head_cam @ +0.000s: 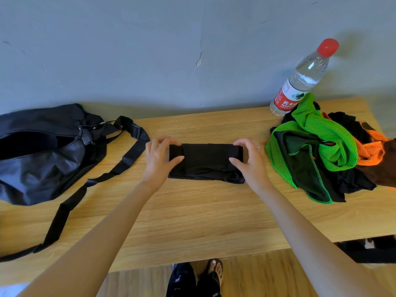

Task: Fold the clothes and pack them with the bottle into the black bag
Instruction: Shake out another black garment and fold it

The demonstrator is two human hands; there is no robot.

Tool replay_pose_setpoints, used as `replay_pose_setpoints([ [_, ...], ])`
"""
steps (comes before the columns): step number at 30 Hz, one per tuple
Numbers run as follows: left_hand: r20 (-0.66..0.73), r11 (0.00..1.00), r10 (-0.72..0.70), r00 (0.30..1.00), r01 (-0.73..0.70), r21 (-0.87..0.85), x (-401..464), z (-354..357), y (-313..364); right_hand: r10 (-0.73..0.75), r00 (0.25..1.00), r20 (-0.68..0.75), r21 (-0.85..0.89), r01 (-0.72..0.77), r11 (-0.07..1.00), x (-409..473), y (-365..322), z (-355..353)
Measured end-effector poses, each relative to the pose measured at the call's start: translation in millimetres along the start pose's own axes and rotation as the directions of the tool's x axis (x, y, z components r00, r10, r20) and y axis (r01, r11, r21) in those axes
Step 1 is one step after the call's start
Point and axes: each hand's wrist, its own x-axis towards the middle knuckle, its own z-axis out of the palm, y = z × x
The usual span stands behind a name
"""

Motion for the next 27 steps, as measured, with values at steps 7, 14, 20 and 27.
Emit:
replay_pose_setpoints([
  [7,0.201,0.994,0.073,0.977,-0.088,0.069,-10.3,-3.3,-9.2,0.011,0.972,0.233,-0.145,0.023,0.989,-3.1,7.6,-4.3],
  [14,0.202,0.995,0.066,0.977,-0.081,0.067,-15.4,-1.9,-8.2,-0.027,0.969,0.245,-0.17,0.071,0.983,-10.6,7.1,-5.9],
  [20,0.177,0.991,0.132,0.975,-0.125,-0.051,-21.5,-2.2,-3.5,-0.031,0.969,0.245,-0.102,0.058,0.993,-17.8,3.5,-2.4],
  [27,0.194,0.992,0.11,0.975,-0.095,-0.083,-33.1,-5.1,3.6,-0.022,0.967,0.254,-0.102,0.049,0.994,-31.3,-4.3,-3.3],
])
